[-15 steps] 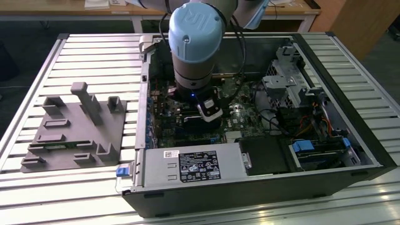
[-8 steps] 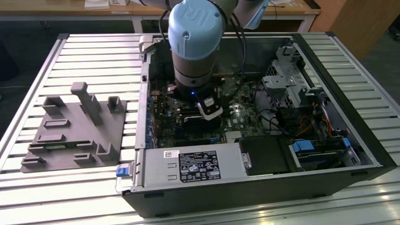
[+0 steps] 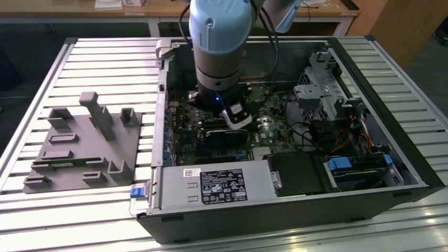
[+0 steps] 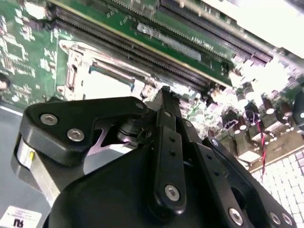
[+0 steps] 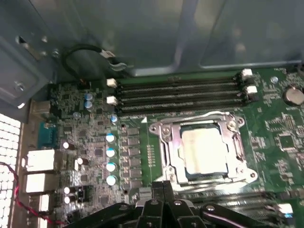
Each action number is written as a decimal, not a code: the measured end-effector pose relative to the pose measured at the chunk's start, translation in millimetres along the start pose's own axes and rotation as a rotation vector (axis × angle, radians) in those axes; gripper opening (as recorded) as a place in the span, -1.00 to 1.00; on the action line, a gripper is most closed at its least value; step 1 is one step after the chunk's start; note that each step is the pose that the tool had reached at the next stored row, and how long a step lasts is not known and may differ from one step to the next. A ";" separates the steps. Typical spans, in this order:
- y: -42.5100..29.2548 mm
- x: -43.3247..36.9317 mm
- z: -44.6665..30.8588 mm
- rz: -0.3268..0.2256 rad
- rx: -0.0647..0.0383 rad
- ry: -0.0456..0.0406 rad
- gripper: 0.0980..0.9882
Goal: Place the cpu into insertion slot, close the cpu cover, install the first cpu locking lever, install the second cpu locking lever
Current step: 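Install the second cpu locking lever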
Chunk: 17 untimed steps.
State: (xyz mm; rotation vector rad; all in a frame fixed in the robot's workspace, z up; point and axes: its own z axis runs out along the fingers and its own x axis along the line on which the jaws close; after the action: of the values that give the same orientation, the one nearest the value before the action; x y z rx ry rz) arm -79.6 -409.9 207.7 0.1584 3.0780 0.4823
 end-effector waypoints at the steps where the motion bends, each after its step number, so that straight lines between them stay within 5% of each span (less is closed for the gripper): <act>1: 0.2 -1.7 0.0 0.001 0.006 -0.0011 -0.98; 13: 9.5 -28.8 3.1 0.005 0.028 -0.0047 -0.98; 17: 16.0 -33.0 5.3 0.005 0.045 -0.0065 -0.98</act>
State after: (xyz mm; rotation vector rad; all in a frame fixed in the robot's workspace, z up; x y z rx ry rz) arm -45.0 -396.6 207.8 0.1678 3.0843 0.4120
